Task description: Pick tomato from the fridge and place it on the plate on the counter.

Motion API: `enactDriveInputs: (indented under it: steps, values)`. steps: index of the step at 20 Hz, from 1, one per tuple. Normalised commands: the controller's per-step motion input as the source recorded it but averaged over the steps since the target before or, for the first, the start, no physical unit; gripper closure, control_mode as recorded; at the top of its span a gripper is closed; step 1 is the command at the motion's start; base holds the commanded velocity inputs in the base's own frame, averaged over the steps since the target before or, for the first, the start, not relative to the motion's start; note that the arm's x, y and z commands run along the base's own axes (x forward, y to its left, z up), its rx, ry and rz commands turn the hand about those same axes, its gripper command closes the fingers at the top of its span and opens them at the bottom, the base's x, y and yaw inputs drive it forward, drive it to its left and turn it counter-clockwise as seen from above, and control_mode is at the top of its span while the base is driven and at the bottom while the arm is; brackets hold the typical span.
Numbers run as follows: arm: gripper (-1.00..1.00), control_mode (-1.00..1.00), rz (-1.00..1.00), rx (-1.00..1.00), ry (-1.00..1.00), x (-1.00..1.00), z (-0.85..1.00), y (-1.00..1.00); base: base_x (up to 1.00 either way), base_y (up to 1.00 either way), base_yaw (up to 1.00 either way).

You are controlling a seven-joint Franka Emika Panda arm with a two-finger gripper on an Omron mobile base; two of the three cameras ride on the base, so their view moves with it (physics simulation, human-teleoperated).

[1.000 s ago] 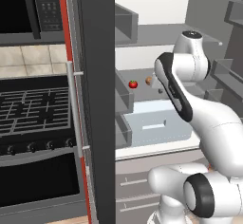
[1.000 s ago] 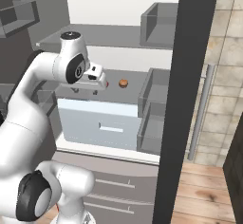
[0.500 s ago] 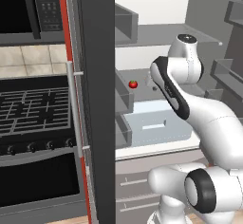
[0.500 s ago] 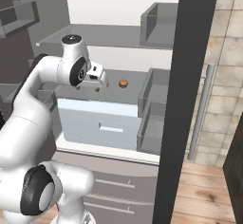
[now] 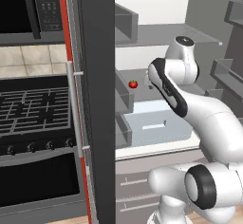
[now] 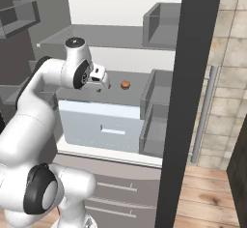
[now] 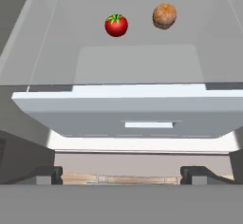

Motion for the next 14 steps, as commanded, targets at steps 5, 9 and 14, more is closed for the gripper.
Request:
enactDriveInputs:
  steps: [5,9,14]
  values:
    - [-1.00,-1.00,0.00,0.00,0.00,0.06,0.00,0.00,0.00,0.00,0.00]
    - [-1.00,-1.00,0.00,0.00,-0.02,0.09,-0.06,0.00,0.00,0.00,0.00]
    - [-1.00,-1.00,0.03,0.00,-0.15,-0.03,-0.41,0.00,0.00,0.00,0.00]
